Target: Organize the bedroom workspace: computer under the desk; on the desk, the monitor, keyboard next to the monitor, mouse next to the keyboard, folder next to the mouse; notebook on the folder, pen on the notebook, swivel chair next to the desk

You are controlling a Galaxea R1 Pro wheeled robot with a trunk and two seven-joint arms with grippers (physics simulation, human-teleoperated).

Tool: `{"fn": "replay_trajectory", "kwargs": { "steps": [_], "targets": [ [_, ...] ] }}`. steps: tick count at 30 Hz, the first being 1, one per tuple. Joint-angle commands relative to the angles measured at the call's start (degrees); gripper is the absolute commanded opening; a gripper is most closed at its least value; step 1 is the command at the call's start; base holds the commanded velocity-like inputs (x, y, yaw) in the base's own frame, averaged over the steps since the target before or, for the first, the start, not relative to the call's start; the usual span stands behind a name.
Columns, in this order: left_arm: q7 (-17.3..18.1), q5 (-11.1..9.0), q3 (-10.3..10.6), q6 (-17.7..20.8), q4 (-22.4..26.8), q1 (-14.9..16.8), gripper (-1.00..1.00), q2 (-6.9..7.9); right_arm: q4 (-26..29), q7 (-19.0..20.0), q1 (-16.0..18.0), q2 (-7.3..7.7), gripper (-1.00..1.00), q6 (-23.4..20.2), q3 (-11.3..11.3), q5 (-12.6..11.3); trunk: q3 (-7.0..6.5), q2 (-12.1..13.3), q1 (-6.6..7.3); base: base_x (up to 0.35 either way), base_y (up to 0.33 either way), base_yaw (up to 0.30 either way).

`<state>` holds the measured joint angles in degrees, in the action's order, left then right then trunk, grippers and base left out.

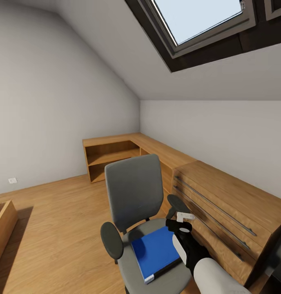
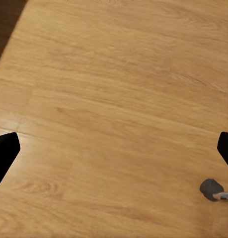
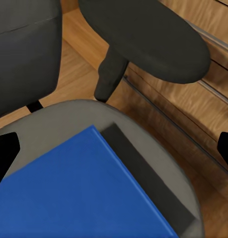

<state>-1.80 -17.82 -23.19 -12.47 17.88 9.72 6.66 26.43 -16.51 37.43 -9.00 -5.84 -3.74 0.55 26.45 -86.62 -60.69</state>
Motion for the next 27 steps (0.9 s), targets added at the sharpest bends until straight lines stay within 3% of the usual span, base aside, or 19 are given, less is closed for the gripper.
{"fn": "replay_trajectory", "kwargs": {
  "steps": [1, 6, 12, 15, 23, 24, 27],
  "targets": [
    [-0.1, -0.5, 0.3, -0.2, 0.0, 0.0, 1.00, 0.02, 0.0, 0.0, 0.0, -0.05, 1.00, -0.3, -0.2, 0.1, 0.06, 0.0, 0.00, 0.000, 0.000, 0.000],
    [0.1, -0.5, 0.6, -0.2, 1.0, 0.0, 1.00, 0.03, -0.3, 0.1, 0.0, -0.08, 1.00, 1.1, -0.1, 0.1, 0.06, 0.0, 0.00, 0.000, 0.000, 0.000],
    [-0.4, -0.3, 0.4, 0.9, 10.3, 0.0, 1.00, -0.27, -0.3, 0.2, 0.0, -0.28, 1.00, 1.6, 0.1, 0.1, 0.06, 0.0, 0.00, 0.000, 0.000, 0.000],
    [-0.6, -0.3, 0.6, 3.9, 13.0, 0.0, 1.00, -0.31, -0.4, 0.1, 0.0, -0.33, 1.00, 1.6, 0.2, 0.1, 0.06, 0.0, 0.00, 0.000, 0.000, 0.000],
    [-0.7, -0.2, 0.7, 22.8, 28.4, 0.0, 1.00, -0.38, -0.4, 0.1, 0.1, -0.68, 1.00, 0.5, 0.7, 0.1, 0.06, 0.0, 0.00, 0.000, 0.000, 0.000],
    [-0.8, -0.3, 0.7, 27.4, 31.9, 0.0, 1.00, -0.31, -0.4, 0.1, 0.3, -0.79, 1.00, -0.4, 0.8, 0.1, 0.06, 0.0, 0.00, 0.000, 0.000, 0.000],
    [-1.1, -0.4, 0.6, 34.7, 36.9, 0.0, 1.00, -0.19, -0.3, 0.1, 0.7, -0.93, 1.00, -2.9, 0.8, 0.0, 0.06, 0.0, 0.00, 0.000, 0.000, 0.000]
  ]
}}
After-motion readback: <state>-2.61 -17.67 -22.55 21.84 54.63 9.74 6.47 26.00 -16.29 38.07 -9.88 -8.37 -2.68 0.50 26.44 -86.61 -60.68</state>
